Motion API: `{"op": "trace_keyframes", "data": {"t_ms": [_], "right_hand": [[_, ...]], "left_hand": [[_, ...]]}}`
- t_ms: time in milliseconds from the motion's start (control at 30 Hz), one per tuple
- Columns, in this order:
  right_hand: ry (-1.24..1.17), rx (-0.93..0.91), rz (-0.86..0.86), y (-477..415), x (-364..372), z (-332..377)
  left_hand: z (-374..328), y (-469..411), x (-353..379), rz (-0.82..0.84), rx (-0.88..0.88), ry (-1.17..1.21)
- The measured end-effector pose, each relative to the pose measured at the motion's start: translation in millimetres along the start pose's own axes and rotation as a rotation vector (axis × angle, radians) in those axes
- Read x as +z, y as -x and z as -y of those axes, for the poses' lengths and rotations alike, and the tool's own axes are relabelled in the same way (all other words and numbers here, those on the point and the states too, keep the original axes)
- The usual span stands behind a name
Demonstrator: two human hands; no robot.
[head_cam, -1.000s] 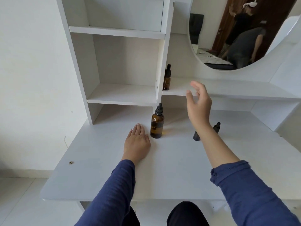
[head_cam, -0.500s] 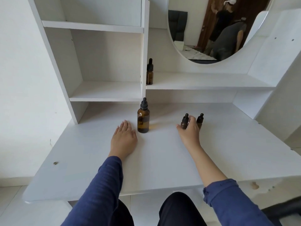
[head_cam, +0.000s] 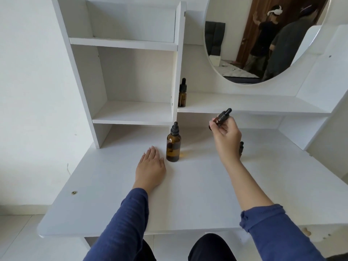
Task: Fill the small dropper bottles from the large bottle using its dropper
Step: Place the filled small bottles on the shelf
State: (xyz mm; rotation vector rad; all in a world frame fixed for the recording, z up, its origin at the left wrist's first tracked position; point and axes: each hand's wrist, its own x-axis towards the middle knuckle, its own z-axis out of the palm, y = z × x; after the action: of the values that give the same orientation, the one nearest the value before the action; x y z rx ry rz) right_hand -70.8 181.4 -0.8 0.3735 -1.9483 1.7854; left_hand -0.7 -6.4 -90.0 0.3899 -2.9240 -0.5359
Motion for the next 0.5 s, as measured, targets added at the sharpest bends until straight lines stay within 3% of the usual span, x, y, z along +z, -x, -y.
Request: {"op": "trace_keyframes", "data": {"t_ms": [100, 333, 500], "right_hand": [[0.007, -0.065, 0.032, -23, 13, 22], [0.289, -0.100, 0.145, -59, 42, 32], [0.319, -0.105, 0.191, -65, 51, 36]], "left_hand": [[-1, 1, 0, -0.004, -0.005, 0.010], [-1, 1, -1, -0.009, -0.008, 0.031], [-1, 1, -1, -0.019, -0.010, 0.040]]}}
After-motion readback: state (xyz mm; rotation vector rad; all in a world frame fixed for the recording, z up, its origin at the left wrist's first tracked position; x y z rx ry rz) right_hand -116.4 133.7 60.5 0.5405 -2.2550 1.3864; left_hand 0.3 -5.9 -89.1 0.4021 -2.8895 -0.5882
